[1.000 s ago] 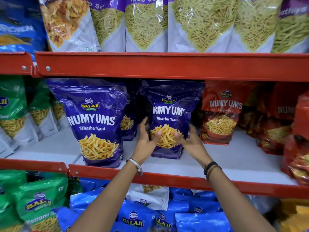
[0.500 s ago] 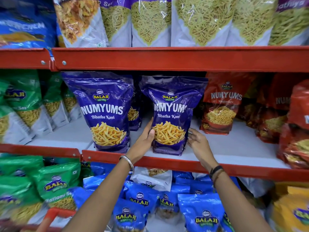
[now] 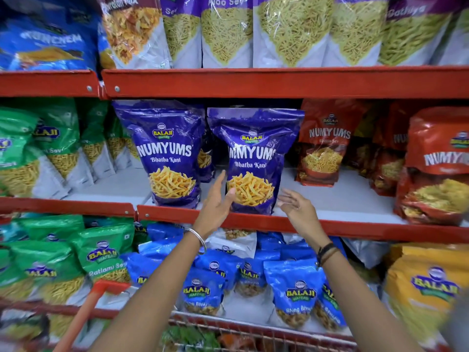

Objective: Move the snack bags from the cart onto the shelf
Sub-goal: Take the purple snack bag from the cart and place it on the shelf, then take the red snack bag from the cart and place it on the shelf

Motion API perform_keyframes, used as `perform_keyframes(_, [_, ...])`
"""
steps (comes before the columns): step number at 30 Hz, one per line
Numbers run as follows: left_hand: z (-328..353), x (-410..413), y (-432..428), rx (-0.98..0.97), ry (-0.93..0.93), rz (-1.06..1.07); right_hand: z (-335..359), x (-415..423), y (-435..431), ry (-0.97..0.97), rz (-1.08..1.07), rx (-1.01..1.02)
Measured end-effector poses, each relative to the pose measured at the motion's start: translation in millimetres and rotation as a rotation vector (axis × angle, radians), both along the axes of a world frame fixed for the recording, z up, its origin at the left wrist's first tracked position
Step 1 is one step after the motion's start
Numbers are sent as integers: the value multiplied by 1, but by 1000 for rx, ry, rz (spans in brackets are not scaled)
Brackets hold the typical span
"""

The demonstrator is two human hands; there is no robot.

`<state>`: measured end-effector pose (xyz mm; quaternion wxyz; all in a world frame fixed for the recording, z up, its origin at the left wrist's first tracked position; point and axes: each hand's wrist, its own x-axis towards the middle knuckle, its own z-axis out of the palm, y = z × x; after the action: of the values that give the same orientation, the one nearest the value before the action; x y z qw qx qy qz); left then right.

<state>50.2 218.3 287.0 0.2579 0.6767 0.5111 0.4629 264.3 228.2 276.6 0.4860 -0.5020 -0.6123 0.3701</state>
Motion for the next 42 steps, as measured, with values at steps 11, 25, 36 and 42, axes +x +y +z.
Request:
perform_keyframes(11, [-193, 50, -157, -56, 17, -52, -195, 100, -195, -150, -137, -296])
perform_keyframes(25, [-396, 125, -224, -1062, -401, 23, -343, 148, -198, -190, 45, -758])
perform_keyframes(36, [-388, 143, -202, -937, -234, 330, -346, 160, -186, -318, -56, -541])
perform_keyframes(42, [-300, 133, -182, -792, -26, 237, -276, 163, -198, -183, -152, -452])
